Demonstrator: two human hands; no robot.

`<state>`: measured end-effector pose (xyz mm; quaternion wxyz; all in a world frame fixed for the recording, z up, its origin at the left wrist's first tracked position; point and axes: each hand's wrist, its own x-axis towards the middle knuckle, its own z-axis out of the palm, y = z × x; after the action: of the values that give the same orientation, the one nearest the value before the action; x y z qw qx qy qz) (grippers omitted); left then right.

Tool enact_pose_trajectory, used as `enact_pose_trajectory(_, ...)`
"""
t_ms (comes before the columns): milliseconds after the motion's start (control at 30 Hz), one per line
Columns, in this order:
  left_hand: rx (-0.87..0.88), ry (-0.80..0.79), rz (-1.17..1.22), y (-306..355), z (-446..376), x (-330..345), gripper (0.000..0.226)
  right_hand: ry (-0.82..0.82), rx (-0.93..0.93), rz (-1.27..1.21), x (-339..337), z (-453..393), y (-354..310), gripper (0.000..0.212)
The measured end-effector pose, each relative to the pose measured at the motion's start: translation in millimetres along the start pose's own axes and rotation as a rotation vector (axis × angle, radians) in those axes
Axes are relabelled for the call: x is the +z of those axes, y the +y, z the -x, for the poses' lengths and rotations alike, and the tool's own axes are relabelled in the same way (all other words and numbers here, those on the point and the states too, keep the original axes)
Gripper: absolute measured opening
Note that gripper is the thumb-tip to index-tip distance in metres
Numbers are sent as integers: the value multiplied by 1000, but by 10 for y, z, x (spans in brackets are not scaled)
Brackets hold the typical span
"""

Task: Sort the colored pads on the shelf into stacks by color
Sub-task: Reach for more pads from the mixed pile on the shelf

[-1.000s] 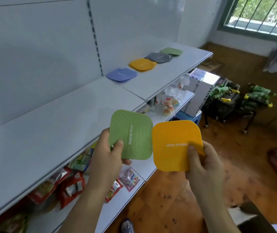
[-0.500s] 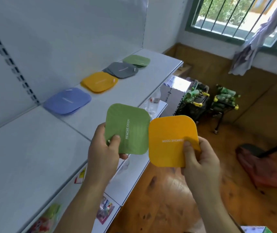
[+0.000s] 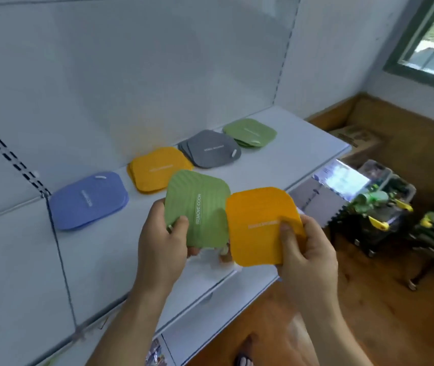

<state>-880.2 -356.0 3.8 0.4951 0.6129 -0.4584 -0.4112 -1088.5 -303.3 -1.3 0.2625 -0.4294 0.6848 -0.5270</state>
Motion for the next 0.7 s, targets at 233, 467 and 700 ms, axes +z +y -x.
enact_pose_trajectory(233, 9, 288, 1, 55, -231, -19, 28, -215, -103, 25, 377, -759, 4, 8)
enact_pose_trajectory(467, 21, 560, 20, -31, -473, -480, 31, -358, -141, -1, 987, -1105, -284, 18)
enact_pose_trajectory(700, 13, 628, 75, -59, -556, -659, 30, -507, -84, 28, 1765, -1337, -618, 16)
